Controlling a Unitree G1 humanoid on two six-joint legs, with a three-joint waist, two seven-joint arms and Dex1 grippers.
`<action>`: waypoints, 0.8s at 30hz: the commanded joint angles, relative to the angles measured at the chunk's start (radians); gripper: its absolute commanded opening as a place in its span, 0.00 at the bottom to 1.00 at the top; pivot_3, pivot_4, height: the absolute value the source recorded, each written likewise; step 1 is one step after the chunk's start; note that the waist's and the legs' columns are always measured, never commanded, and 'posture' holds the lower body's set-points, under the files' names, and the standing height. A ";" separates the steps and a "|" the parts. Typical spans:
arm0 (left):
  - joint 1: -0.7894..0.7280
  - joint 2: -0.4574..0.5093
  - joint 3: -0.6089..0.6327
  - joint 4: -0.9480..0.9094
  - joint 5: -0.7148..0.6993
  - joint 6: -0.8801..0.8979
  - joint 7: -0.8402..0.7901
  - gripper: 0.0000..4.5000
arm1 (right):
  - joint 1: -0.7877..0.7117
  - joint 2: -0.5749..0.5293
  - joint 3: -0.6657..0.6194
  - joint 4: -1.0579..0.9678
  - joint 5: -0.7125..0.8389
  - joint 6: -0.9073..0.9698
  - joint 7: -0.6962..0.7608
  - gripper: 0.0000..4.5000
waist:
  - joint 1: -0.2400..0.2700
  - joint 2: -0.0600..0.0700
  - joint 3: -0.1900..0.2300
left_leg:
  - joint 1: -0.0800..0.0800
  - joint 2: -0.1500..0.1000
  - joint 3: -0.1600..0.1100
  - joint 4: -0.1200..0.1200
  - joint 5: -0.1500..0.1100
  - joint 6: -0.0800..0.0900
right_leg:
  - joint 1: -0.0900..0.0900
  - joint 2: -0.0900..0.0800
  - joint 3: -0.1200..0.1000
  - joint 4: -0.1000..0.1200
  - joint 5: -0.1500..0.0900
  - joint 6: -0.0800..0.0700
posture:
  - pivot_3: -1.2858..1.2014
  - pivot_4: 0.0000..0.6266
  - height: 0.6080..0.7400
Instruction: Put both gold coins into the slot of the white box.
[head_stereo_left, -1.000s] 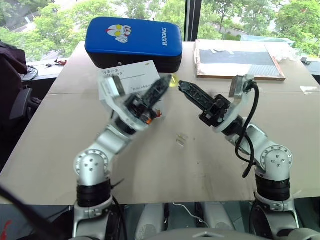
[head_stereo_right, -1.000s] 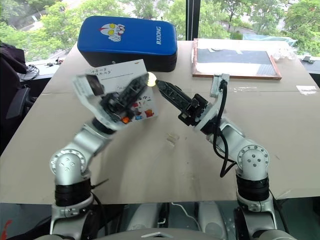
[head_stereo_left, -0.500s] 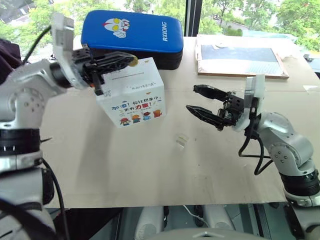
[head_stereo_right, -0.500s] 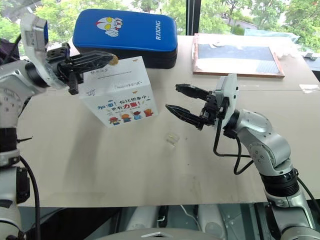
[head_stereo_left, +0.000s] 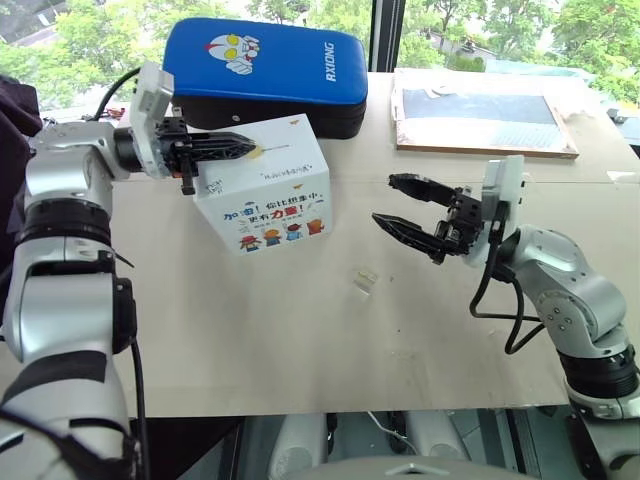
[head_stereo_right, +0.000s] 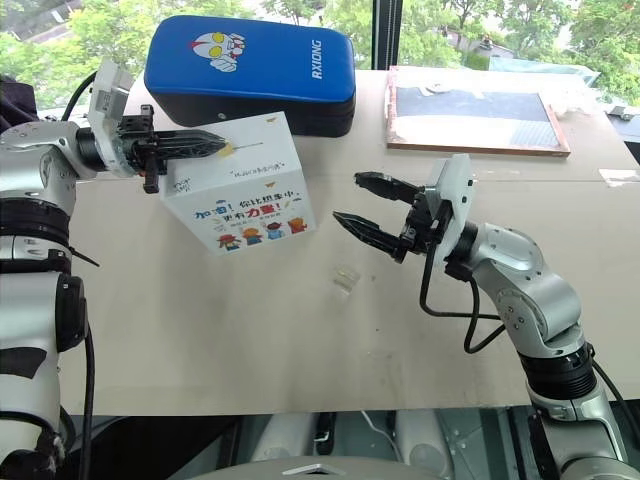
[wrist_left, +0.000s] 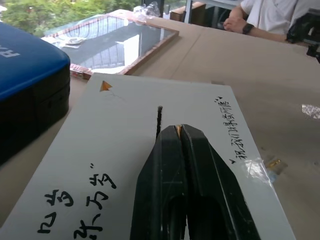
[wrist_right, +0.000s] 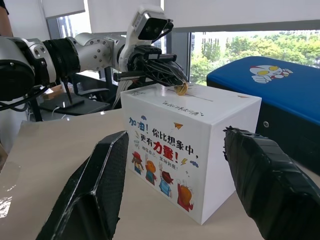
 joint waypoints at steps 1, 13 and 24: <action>-0.021 -0.011 -0.017 0.100 0.108 -0.111 -0.007 0.00 | -0.012 0.006 -0.028 -0.051 0.004 -0.005 -0.007 0.72 | 0.000 0.000 0.000 | 0.000 0.000 0.000 0.000 0.000 0.000 | 0.000 0.000 0.000 0.001 0.000 0.000 | 0.52 0.24 1.00; -0.043 -0.036 0.009 0.224 0.258 -0.267 0.051 0.00 | -0.029 0.021 -0.031 -0.052 0.011 0.008 -0.017 0.72 | -0.003 0.001 -0.001 | 0.005 0.000 0.001 0.007 0.000 0.000 | 0.000 0.000 0.002 0.015 0.000 0.000 | 0.52 0.24 1.00; -0.097 -0.067 0.134 0.230 0.206 -0.239 0.144 0.64 | -0.041 0.027 -0.026 -0.039 0.003 0.010 -0.015 0.73 | 0.000 0.002 -0.001 | 0.004 0.000 0.000 0.011 0.000 0.001 | 0.001 0.000 0.001 0.016 0.000 0.000 | 0.52 0.24 1.00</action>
